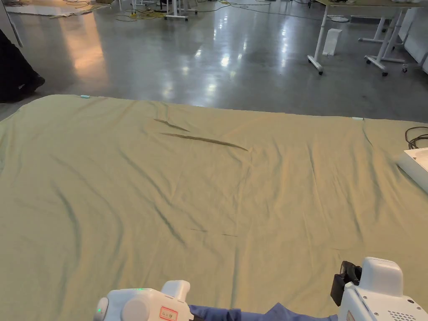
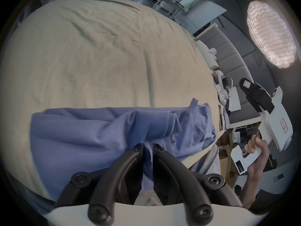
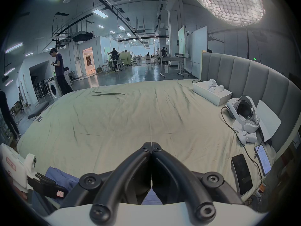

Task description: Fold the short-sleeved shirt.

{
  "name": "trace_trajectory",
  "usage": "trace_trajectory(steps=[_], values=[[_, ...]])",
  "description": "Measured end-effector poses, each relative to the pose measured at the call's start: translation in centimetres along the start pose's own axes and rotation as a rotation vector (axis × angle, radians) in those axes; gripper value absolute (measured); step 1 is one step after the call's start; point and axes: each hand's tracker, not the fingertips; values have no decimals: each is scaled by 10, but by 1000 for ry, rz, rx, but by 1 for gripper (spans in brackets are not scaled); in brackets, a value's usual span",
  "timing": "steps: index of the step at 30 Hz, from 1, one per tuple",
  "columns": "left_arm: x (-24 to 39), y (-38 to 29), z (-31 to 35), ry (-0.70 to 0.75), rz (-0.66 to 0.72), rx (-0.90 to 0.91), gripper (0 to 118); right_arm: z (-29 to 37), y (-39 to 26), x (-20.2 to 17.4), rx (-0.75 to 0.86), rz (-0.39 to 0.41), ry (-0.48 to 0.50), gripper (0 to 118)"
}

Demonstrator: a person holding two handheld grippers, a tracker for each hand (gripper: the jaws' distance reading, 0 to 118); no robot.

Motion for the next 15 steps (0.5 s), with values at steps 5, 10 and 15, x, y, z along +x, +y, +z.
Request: trace_trajectory(steps=[5, 10, 15], values=[[13, -5, -29, 41, -32, -24, 11, 0, -1, -1, -1, -4, 3, 0], [20, -11, -23, 60, -56, 14, 11, 2, -2, 1, -4, -2, 1, 0], [22, -11, -25, 79, -103, 17, 11, 0, -2, 0, -9, 4, 4, 0]])
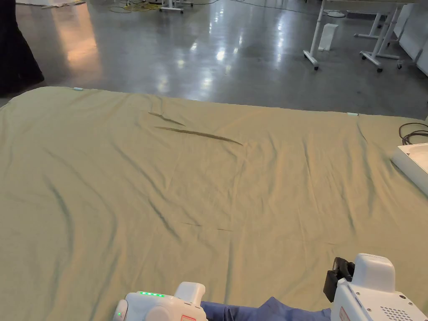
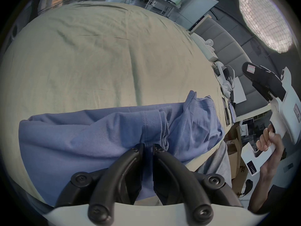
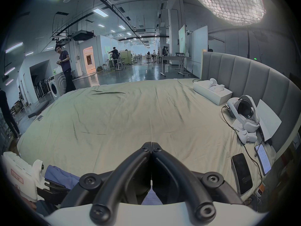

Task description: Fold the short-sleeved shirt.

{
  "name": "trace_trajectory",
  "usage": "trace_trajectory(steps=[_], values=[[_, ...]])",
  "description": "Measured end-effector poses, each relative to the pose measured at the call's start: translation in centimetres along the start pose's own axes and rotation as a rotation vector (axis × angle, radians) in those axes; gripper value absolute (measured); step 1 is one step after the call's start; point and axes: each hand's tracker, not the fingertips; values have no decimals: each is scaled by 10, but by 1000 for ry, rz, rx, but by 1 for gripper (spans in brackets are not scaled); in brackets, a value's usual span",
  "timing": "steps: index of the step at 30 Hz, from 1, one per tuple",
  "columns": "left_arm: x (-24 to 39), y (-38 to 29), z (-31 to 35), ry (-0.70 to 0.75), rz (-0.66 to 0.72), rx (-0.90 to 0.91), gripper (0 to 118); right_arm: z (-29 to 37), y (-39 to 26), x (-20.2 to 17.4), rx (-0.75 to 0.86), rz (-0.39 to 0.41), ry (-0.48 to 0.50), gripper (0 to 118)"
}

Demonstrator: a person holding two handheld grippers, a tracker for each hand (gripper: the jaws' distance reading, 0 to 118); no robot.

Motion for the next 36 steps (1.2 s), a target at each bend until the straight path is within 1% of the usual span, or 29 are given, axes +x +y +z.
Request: trace_trajectory(steps=[2, 3, 4, 5, 6, 7, 11, 12, 13, 16, 17, 20, 21, 23, 25, 27, 29, 32, 36], values=[[-7, 2, 7, -25, 43, -6, 11, 0, 0, -1, 0, 0, 4, 0], [-11, 3, 14, -39, 48, 1, 16, 0, 1, -1, 0, 1, 6, 0], [-17, 5, 22, -45, 44, 10, 29, 1, 1, -2, 1, 5, 8, 0], [-23, 7, 34, -63, 42, 41, 54, 1, 2, -2, 1, 9, 8, 0], [-31, 8, 44, -74, 43, 58, 67, 1, 2, -2, 2, 12, 8, 0], [-40, 8, 56, -94, 52, 79, 71, 1, 3, -2, 3, 14, 10, 0], [-92, 9, 100, -80, 122, 193, 73, 1, 6, 0, 4, 10, 10, 0], [-111, 8, 111, -79, 145, 198, 76, 1, 7, 0, 3, 10, 10, 0], [-123, 7, 115, -66, 170, 202, 80, 1, 7, 0, 2, 10, 10, 0], [-165, -2, 121, -86, 248, 221, 80, 1, 7, -2, -1, 11, 12, 0], [-177, -4, 118, -103, 276, 209, 80, 1, 6, -2, -2, 13, 12, 0], [-207, -13, 97, -284, 329, 126, 80, 1, 6, -4, -9, 9, 19, 0], [-212, -15, 89, -300, 347, 88, 80, 2, 6, -4, -10, 7, 19, 0], [-217, -18, 75, -277, 326, 57, 80, 3, 5, -5, -11, 9, 19, 0], [-219, -21, 72, -311, 293, 91, 80, 4, 5, -5, -11, 10, 14, 0], [-222, -20, 72, -368, 348, 111, 81, 4, 5, -4, -11, 11, 11, 0], [-226, -20, 66, -403, 346, 101, 81, 4, 5, -3, -13, 11, 4, 0], [-225, -22, 51, -503, 326, 89, 81, 4, 4, -4, -21, 0, 7, 0], [-217, -20, 37, -584, 398, 76, 80, 7, 2, -8, -18, 5, 10, 0]])
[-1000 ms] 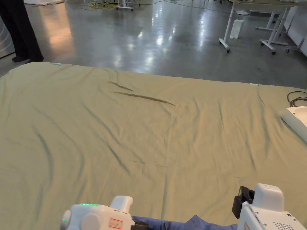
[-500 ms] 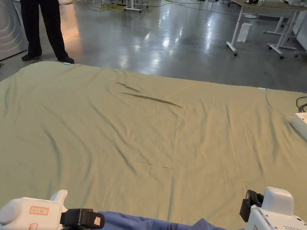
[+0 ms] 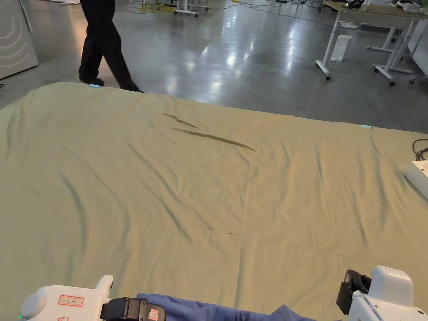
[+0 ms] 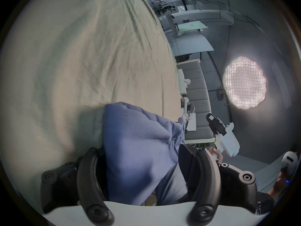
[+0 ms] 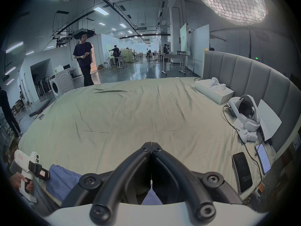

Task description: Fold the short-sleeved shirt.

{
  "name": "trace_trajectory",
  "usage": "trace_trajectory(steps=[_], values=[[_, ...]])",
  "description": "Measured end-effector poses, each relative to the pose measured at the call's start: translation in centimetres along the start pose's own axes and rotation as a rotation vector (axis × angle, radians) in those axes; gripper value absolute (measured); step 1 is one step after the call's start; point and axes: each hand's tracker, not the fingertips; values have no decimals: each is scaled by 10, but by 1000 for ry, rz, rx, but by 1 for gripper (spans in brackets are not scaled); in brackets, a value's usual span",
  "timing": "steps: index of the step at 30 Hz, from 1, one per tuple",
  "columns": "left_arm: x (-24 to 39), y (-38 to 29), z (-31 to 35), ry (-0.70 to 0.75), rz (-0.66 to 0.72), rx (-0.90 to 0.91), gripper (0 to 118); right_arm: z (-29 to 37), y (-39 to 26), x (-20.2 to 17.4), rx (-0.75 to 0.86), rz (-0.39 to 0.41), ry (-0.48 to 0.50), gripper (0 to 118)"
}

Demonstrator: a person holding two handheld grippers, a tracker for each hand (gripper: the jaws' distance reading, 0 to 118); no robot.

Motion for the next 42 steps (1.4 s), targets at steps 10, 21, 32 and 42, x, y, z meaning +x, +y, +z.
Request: trace_trajectory(steps=[10, 21, 32, 42], values=[[23, -13, -6, 209, -157, 45, 19, 4, 2, 1, 36, 3, 5, 0], [98, 1, 54, 272, -202, 129, 16, 7, 16, 2, 108, 44, 11, 0], [176, -9, 76, 667, -290, 165, 16, 4, 15, 1, 112, 39, 25, 0], [231, -33, 12, 640, -359, 96, 16, 3, 11, 3, 107, 29, 28, 0]])
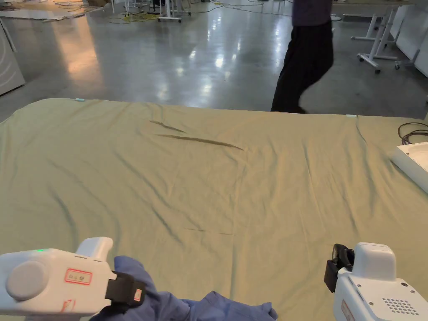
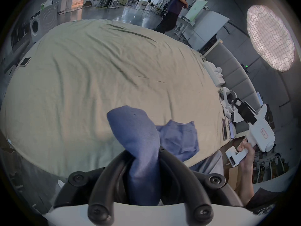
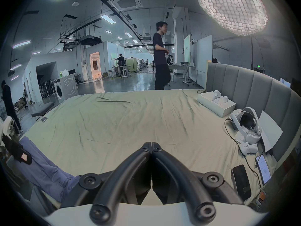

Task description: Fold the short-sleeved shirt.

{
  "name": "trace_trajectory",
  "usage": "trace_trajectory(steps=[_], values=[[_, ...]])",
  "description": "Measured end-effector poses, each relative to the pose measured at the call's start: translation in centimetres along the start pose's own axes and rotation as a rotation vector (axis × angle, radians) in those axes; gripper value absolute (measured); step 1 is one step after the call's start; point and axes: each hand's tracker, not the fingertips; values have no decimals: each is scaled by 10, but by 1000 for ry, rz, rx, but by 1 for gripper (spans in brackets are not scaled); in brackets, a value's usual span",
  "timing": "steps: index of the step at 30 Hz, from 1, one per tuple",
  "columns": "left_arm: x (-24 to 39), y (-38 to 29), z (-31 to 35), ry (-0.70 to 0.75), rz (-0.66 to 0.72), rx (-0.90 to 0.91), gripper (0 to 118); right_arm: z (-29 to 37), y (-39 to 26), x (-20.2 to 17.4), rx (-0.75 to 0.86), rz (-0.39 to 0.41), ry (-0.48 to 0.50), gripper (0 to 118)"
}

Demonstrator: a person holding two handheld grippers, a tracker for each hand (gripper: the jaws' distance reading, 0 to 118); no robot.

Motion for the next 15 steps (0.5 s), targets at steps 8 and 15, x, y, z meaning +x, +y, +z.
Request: trace_trajectory(steps=[8, 15], values=[[55, -2, -49, -120, 10, -49, 16, 2, -3, 5, -9, -12, -9, 0], [103, -18, -141, -81, -28, -176, 16, 5, -6, 13, -23, -24, -23, 0]])
